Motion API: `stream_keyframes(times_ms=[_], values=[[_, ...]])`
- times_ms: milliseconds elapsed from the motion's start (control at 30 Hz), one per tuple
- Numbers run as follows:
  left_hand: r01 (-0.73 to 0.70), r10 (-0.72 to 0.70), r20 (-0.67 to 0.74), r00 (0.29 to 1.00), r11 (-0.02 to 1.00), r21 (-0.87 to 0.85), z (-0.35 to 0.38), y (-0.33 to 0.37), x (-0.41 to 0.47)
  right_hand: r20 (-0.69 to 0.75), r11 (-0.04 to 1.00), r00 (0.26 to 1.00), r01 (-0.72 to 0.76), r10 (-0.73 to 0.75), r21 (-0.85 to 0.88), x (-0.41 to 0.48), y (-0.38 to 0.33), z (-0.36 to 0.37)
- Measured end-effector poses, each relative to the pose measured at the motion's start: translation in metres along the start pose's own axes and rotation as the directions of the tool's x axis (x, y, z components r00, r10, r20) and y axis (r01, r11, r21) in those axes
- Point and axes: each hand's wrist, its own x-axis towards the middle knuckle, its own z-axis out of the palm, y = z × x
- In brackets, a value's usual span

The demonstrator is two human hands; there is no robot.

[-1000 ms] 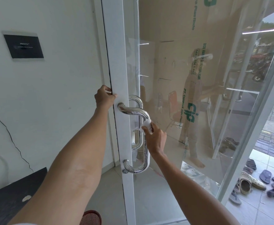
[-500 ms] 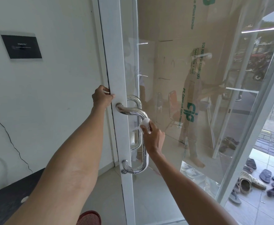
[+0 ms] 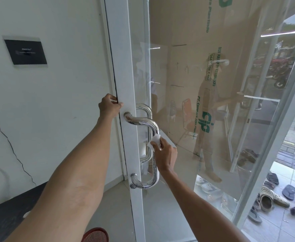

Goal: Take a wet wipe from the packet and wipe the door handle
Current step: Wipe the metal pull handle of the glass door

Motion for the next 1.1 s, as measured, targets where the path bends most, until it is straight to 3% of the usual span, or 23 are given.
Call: stream_keyframes(times_ms=[267,500,800,1100], values=[[-0.006,0.006,0.0,1.0,1.0,-0.01,0.001,-0.002,-0.001,0.13,0.991,0.988,-0.066,0.081,-0.113,-0.032,0.033,0.006],[0.002,-0.002,-0.002,1.0,1.0,-0.025,0.002,-0.003,0.001,0.031,0.999,0.999,0.006,-0.005,-0.051,-0.009,0.01,-0.001],[-0.013,0.013,-0.007,1.0,1.0,-0.019,0.001,-0.001,-0.003,0.159,0.988,0.985,-0.05,0.074,-0.147,-0.044,0.049,0.009],[-0.021,0.021,-0.021,1.0,1.0,0.002,0.005,-0.003,0.0,0.099,0.991,0.995,-0.02,0.033,-0.131,-0.027,0.041,0.012]])
